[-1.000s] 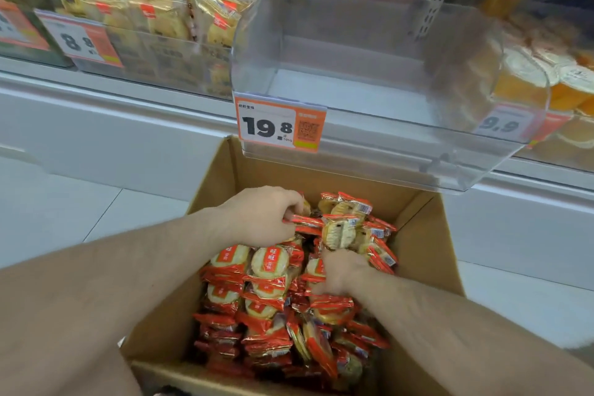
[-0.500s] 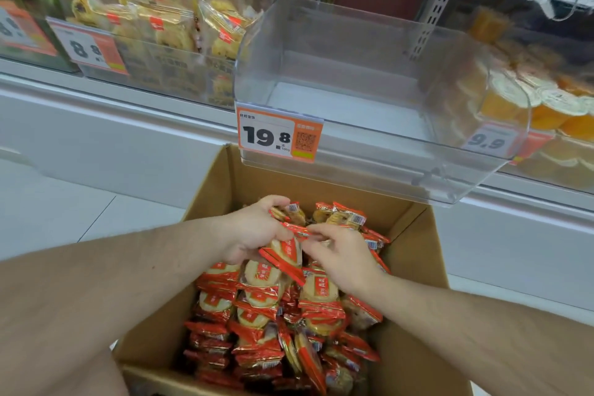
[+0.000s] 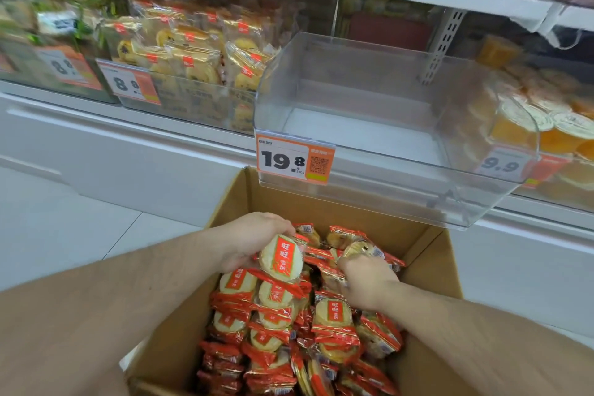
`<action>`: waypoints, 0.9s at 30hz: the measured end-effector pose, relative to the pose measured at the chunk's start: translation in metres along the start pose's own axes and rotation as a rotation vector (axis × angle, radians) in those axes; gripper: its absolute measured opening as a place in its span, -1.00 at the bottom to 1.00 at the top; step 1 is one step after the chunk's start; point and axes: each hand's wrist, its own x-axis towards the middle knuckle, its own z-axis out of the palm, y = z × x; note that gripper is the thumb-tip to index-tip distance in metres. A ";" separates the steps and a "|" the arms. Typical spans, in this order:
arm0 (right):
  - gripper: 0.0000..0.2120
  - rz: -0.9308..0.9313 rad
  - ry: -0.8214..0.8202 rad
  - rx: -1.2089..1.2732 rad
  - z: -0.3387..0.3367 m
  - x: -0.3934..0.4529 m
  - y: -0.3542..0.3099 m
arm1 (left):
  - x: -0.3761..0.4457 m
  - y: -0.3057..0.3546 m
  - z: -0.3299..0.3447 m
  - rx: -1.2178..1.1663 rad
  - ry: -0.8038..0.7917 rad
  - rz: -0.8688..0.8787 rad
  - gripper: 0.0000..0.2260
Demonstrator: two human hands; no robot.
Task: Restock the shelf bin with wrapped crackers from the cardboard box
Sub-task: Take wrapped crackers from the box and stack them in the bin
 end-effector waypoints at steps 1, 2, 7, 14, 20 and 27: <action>-0.87 -0.015 0.037 0.022 -0.010 -0.010 -0.003 | 0.000 0.001 -0.002 0.016 0.014 -0.001 -0.83; -0.85 -0.026 0.106 0.053 -0.020 -0.021 -0.006 | -0.001 0.001 -0.004 0.049 0.032 -0.003 -0.80; -0.71 -0.220 0.627 0.225 -0.055 -0.083 -0.017 | -0.020 0.010 -0.005 0.096 0.042 -0.005 -0.63; -0.75 -0.338 0.828 0.333 -0.093 -0.108 -0.045 | -0.072 0.023 0.007 -0.295 -0.261 0.137 -0.70; -0.57 -0.295 0.768 0.646 -0.128 -0.129 -0.049 | -0.089 0.038 0.000 -0.291 -0.104 0.418 -0.53; -0.35 0.036 0.291 1.221 -0.187 -0.112 -0.040 | -0.101 0.079 -0.004 -0.271 -0.118 0.596 -0.35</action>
